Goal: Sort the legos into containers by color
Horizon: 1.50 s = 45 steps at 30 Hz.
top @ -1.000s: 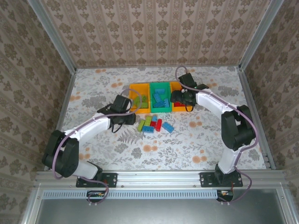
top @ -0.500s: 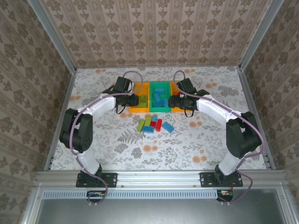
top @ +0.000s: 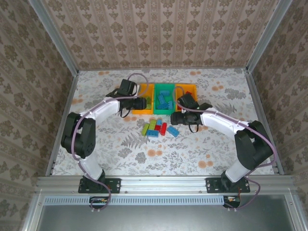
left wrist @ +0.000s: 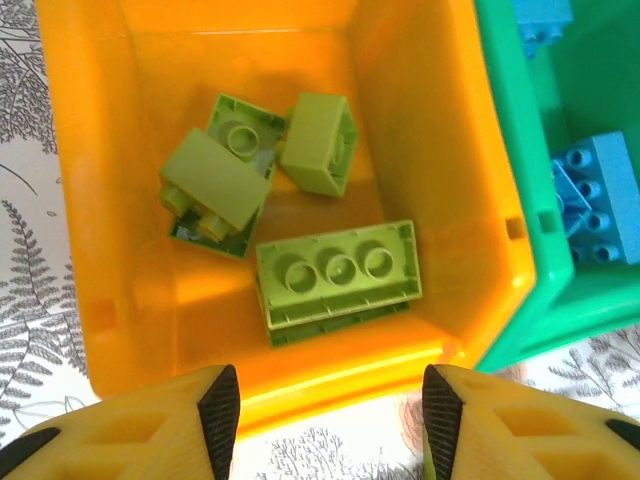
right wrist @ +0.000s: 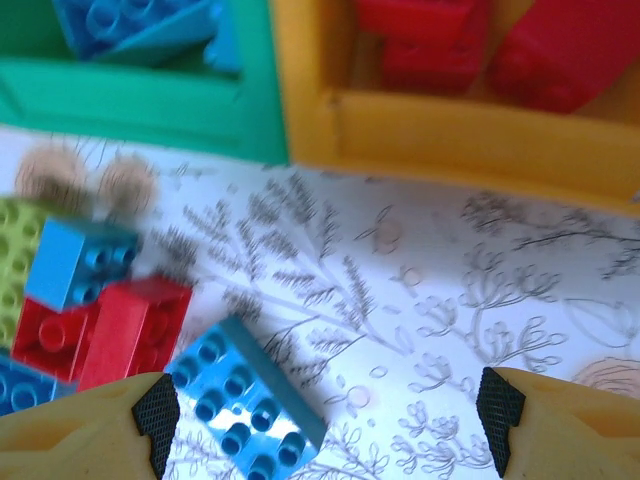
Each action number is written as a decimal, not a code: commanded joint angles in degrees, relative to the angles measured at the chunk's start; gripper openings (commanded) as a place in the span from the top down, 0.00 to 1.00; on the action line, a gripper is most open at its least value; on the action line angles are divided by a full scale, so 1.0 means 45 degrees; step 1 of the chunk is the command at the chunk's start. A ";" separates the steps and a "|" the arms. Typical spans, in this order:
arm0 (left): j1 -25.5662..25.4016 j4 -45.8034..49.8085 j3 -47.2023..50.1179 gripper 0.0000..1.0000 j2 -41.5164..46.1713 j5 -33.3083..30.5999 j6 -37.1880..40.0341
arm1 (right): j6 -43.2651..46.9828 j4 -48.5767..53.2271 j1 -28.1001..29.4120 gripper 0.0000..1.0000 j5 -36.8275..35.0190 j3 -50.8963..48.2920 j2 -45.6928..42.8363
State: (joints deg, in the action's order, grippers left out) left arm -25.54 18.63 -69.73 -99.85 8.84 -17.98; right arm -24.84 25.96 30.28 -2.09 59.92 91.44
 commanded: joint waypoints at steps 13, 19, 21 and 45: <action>-0.0049 -0.0197 0.1984 0.33 0.2758 0.0197 -0.0288 | 0.2851 0.0893 0.1143 0.20 0.0835 -0.0031 0.0983; -0.0052 -0.0092 0.2985 0.28 0.3549 0.0052 -0.0282 | 0.2962 0.1450 0.1356 0.24 0.0388 0.0399 0.1942; -0.0064 -0.0089 0.3227 0.27 0.3711 -0.0009 -0.0296 | 0.2954 0.1603 0.1356 0.27 0.0038 0.0482 0.2178; -0.1006 0.0146 0.4863 0.19 0.4769 -0.0400 -0.0007 | 0.0417 0.0648 -0.0606 0.79 0.1400 0.4475 0.2751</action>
State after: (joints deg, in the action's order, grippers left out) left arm -28.99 17.91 -49.41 -79.31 7.51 -18.35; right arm -19.42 27.27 28.16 2.28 74.98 98.32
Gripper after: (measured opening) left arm 0.803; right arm 0.291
